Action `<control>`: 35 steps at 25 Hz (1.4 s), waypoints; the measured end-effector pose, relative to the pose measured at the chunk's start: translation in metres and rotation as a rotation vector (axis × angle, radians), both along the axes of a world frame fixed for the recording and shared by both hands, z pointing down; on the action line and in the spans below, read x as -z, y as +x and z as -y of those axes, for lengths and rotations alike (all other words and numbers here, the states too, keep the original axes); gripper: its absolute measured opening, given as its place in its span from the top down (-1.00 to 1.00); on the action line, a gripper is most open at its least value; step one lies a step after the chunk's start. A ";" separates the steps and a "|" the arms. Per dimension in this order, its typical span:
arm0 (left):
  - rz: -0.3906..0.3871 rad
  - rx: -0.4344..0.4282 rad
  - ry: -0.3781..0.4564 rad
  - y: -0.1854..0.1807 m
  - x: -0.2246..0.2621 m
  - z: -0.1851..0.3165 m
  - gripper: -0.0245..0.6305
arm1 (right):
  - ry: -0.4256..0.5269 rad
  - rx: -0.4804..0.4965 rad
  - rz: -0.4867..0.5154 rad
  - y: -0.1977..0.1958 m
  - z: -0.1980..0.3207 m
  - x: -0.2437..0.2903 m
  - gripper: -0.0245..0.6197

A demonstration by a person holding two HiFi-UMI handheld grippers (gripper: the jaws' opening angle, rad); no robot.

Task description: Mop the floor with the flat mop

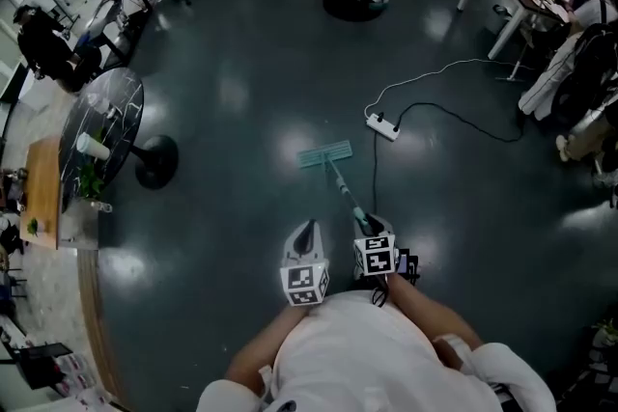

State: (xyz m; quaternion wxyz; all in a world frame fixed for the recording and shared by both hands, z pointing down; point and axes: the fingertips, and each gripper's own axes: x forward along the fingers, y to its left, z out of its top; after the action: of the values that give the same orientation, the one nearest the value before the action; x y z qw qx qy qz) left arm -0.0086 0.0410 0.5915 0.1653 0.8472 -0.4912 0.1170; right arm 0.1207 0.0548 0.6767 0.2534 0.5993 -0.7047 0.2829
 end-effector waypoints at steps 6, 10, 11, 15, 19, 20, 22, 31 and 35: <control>0.011 0.035 0.003 0.008 -0.001 0.000 0.91 | 0.003 -0.005 0.009 0.008 0.001 0.000 0.57; 0.003 0.096 0.000 0.016 0.004 0.005 0.91 | 0.006 0.018 0.007 0.013 -0.001 0.002 0.57; 0.000 0.112 -0.003 0.018 0.004 0.007 0.91 | 0.003 0.023 0.007 0.014 -0.002 0.001 0.57; -0.003 0.143 -0.003 0.022 0.005 0.016 0.91 | -0.007 0.051 0.015 0.011 -0.004 -0.006 0.57; -0.004 0.131 -0.004 0.021 -0.001 0.032 0.91 | -0.006 0.048 0.012 0.007 0.009 -0.010 0.56; -0.005 0.130 -0.005 0.020 -0.003 0.039 0.91 | -0.008 0.047 0.006 0.007 0.017 -0.013 0.57; -0.008 0.126 -0.010 0.018 -0.005 0.053 0.91 | -0.004 0.043 -0.007 0.006 0.038 -0.022 0.57; -0.015 0.102 -0.027 0.002 -0.009 0.104 0.91 | 0.056 0.006 -0.059 -0.007 0.190 -0.042 0.58; -0.010 0.116 -0.029 -0.007 -0.014 0.121 0.91 | 0.059 -0.010 -0.062 -0.010 0.241 -0.049 0.58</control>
State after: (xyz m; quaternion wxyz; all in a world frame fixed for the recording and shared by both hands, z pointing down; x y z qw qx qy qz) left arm -0.0160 -0.0796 0.6059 0.1865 0.8154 -0.5369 0.1104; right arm 0.1106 -0.1862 0.7259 0.2558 0.6186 -0.7014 0.2449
